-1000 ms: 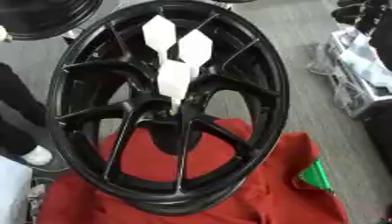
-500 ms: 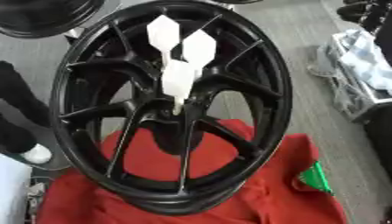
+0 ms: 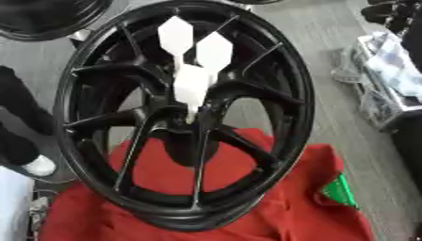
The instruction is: Pull the pin out of the wheel hub.
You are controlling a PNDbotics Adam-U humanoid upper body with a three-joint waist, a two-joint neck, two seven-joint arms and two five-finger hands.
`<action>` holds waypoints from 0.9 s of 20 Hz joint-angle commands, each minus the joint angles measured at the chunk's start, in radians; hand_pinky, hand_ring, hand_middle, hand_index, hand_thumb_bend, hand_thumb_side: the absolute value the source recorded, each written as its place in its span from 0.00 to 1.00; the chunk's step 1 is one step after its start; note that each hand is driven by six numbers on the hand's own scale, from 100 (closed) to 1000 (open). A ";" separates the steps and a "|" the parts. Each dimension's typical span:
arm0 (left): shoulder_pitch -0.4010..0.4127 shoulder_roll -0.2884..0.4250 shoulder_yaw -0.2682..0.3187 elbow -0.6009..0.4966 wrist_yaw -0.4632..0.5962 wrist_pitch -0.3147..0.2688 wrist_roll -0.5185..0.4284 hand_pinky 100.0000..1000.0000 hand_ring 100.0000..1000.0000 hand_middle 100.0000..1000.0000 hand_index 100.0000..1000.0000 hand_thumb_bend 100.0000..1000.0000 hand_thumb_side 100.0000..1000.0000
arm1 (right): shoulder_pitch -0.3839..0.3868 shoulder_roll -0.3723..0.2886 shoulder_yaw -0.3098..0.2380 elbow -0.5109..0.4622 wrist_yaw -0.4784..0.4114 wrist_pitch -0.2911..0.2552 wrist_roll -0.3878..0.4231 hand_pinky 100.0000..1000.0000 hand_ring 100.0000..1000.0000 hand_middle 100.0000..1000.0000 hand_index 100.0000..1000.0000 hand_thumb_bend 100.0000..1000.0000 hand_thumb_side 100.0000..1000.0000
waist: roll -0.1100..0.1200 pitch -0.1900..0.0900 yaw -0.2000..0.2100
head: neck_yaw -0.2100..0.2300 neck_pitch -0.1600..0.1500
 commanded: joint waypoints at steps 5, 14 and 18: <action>-0.031 -0.001 0.015 -0.020 0.087 0.036 0.048 0.91 0.82 0.74 0.90 0.00 0.59 | -0.010 -0.037 -0.014 -0.005 -0.004 0.003 -0.003 0.83 0.66 0.59 0.72 0.00 0.75 | 0.002 -0.023 -0.006 | 0.001 -0.002; -0.109 -0.180 -0.002 -0.085 0.468 0.054 0.359 0.80 0.71 0.63 0.81 0.00 0.64 | -0.023 -0.027 -0.011 -0.004 -0.009 0.004 -0.001 0.83 0.66 0.58 0.72 0.00 0.74 | -0.006 -0.024 -0.013 | 0.010 -0.002; -0.135 -0.286 -0.027 -0.079 0.542 0.034 0.449 0.80 0.71 0.65 0.81 0.00 0.71 | -0.030 -0.018 -0.012 -0.007 -0.009 0.002 -0.001 0.83 0.66 0.58 0.72 0.00 0.74 | -0.009 -0.022 -0.018 | 0.016 -0.002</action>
